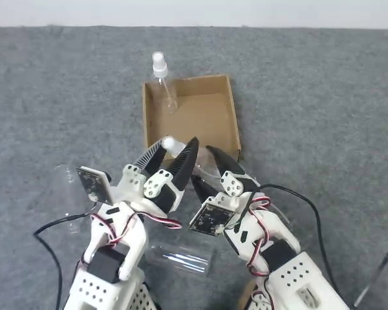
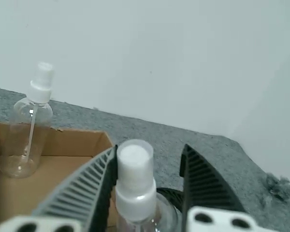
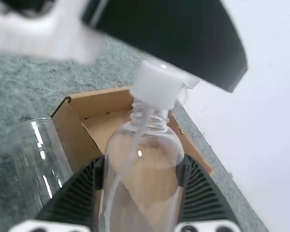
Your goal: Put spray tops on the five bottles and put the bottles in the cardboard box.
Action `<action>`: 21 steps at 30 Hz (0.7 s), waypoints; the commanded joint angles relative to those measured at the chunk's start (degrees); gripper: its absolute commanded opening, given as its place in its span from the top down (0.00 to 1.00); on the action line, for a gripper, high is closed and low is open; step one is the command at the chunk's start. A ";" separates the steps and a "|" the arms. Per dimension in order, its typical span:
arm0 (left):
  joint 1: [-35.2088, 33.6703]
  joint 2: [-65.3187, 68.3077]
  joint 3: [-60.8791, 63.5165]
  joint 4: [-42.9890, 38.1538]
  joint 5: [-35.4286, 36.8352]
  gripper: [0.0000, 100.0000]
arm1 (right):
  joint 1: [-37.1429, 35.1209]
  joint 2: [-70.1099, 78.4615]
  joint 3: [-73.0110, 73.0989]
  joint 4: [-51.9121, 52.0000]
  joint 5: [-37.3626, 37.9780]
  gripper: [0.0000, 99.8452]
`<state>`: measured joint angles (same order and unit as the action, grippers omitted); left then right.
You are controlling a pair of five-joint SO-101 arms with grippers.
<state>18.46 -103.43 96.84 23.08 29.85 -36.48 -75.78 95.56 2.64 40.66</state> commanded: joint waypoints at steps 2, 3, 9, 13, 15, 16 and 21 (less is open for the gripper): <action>-2.55 -1.14 -2.33 -1.58 3.52 0.80 | -0.13 -1.45 1.14 -0.40 -0.62 0.98; -3.52 -1.14 -2.77 -1.58 4.48 0.80 | -0.13 -1.45 1.14 -1.01 -0.62 0.98; -5.27 -1.14 -3.65 -1.58 6.15 0.80 | -0.04 -1.45 1.32 -1.89 -0.62 0.98; -5.27 -1.14 -3.74 -1.58 6.33 0.80 | -0.04 -1.45 1.32 -1.89 -0.62 0.98; -5.36 -1.14 -3.82 -1.58 7.30 0.80 | -0.04 -1.45 1.32 -1.89 -0.62 0.98; -5.36 -1.14 -3.91 -1.58 8.26 0.80 | -0.04 -1.45 1.32 -1.80 -0.62 0.98; -8.00 -1.14 -5.14 -1.67 11.25 0.80 | 0.04 -1.45 1.32 -1.98 -0.62 0.98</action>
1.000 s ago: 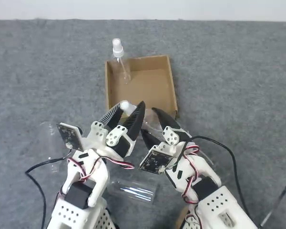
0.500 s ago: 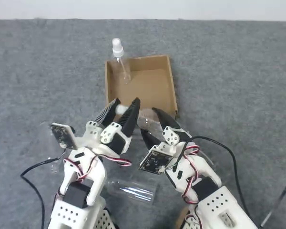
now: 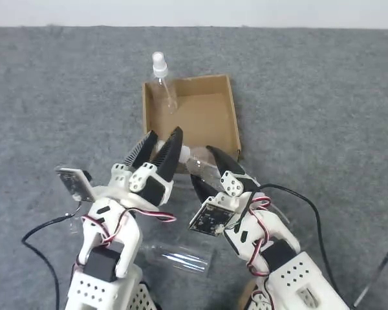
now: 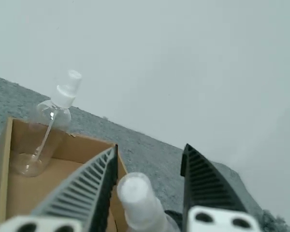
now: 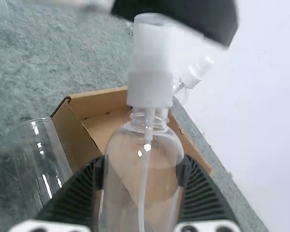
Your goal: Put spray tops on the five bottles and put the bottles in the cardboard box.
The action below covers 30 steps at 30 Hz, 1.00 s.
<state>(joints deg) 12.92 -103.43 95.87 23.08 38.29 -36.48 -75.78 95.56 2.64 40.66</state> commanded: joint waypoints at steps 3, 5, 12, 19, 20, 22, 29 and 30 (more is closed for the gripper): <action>-5.01 -1.14 -5.32 -1.58 4.75 0.80 | 0.04 -1.45 1.32 -2.24 -0.62 0.98; -6.51 -1.14 -5.76 -1.58 6.07 0.80 | 0.04 -1.45 1.32 -2.24 -0.62 0.98; -10.90 -1.14 -6.29 -1.93 8.44 0.80 | 0.04 -1.45 1.05 -2.33 -5.19 0.98; -12.48 -1.14 -6.37 -1.93 8.53 0.80 | 0.04 -1.45 1.32 -4.44 -8.88 0.98; -13.01 -1.14 -6.37 -1.93 8.53 0.80 | 0.04 -1.45 1.32 -4.44 -8.88 0.98; -13.27 -1.14 -6.37 -1.93 9.41 0.80 | 0.04 -1.45 1.32 -4.62 -8.97 0.98; -10.64 -0.88 -6.11 -1.58 9.32 0.80 | -0.40 -1.45 1.23 -4.70 -9.93 0.98; -9.58 -0.88 -6.02 -1.58 8.18 0.80 | -0.40 -1.45 1.23 -4.70 -10.90 0.98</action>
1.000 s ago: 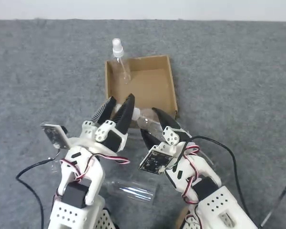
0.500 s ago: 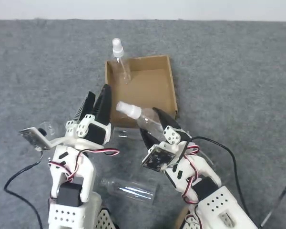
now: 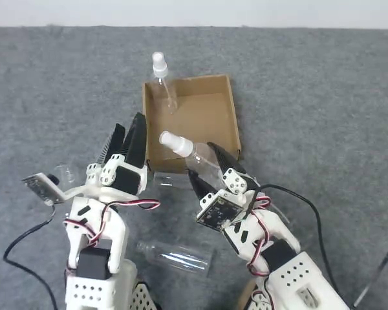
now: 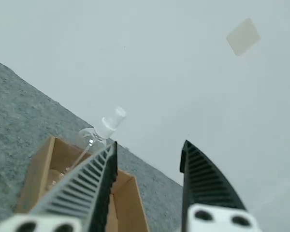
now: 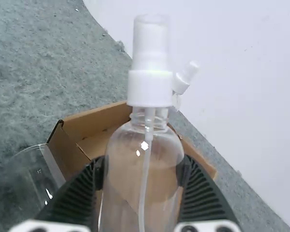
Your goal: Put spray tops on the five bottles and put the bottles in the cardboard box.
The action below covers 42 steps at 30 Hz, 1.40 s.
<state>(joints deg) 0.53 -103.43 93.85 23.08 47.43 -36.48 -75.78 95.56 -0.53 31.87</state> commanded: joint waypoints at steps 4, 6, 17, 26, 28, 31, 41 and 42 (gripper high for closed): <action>5.98 -0.97 -2.15 -1.85 -4.22 0.80 | -0.13 -1.45 1.05 -1.54 -3.96 0.98; 7.21 -0.97 -1.98 -1.85 -5.10 0.80 | -0.13 -1.45 1.05 -1.54 -3.96 0.98; 10.37 -1.14 -1.89 -1.67 -8.35 0.80 | -0.04 -1.45 1.05 -1.54 -4.13 0.98; 7.56 -1.14 -6.90 -1.58 -6.07 0.80 | 0.04 -1.45 1.32 -1.54 -4.13 0.98; 6.07 -1.14 -7.87 -1.58 -6.07 0.80 | 0.04 -1.45 1.32 -1.54 -4.22 0.98; 4.57 -1.14 -9.10 -1.58 -6.24 0.80 | 0.04 -1.45 1.32 -1.63 -4.48 0.98; -2.29 -1.14 -7.25 -1.58 -5.89 0.80 | 0.04 -1.45 0.97 -1.71 -11.43 0.98; -2.29 -1.14 -6.02 -1.58 -5.71 0.80 | 0.04 -1.45 0.97 -2.59 -11.52 0.98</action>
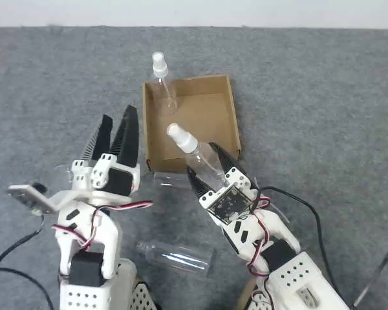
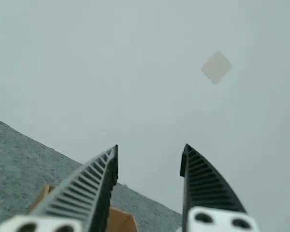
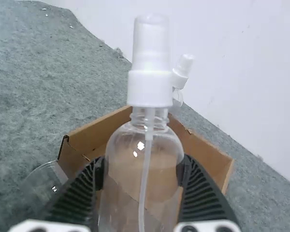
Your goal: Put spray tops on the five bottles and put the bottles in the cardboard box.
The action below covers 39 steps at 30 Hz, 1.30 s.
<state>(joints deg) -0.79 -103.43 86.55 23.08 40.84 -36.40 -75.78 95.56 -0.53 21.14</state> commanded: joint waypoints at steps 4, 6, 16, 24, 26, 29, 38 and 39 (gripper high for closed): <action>-0.88 -1.14 5.85 -1.85 3.16 0.80 | -0.13 -1.45 1.32 -5.14 -0.79 0.98; -1.14 -1.14 6.37 -1.93 3.16 0.80 | -0.22 -1.45 1.32 -5.14 -0.79 0.98; -0.53 -1.14 8.31 -1.93 2.11 0.80 | -0.57 -1.45 1.32 -5.14 -0.88 0.98; 8.00 -0.97 9.98 0.70 -1.76 0.80 | -4.09 -1.45 1.32 -3.21 -0.88 0.98; 10.02 -0.97 9.98 1.93 -1.93 0.80 | -4.26 -1.45 1.32 -3.03 -0.88 0.98; 12.40 -1.05 9.98 3.78 -4.66 0.80 | -4.62 -1.27 1.32 -3.03 -0.88 0.98; 19.25 -1.05 9.98 7.91 -8.44 0.80 | -4.53 -1.45 1.32 -0.57 -0.88 0.98; 19.43 -1.05 9.98 8.18 -8.44 0.80 | -4.53 -1.45 1.32 -0.48 -0.88 0.98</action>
<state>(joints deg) 15.21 -103.60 95.96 28.53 33.80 -39.47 -75.52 95.56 -0.62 20.70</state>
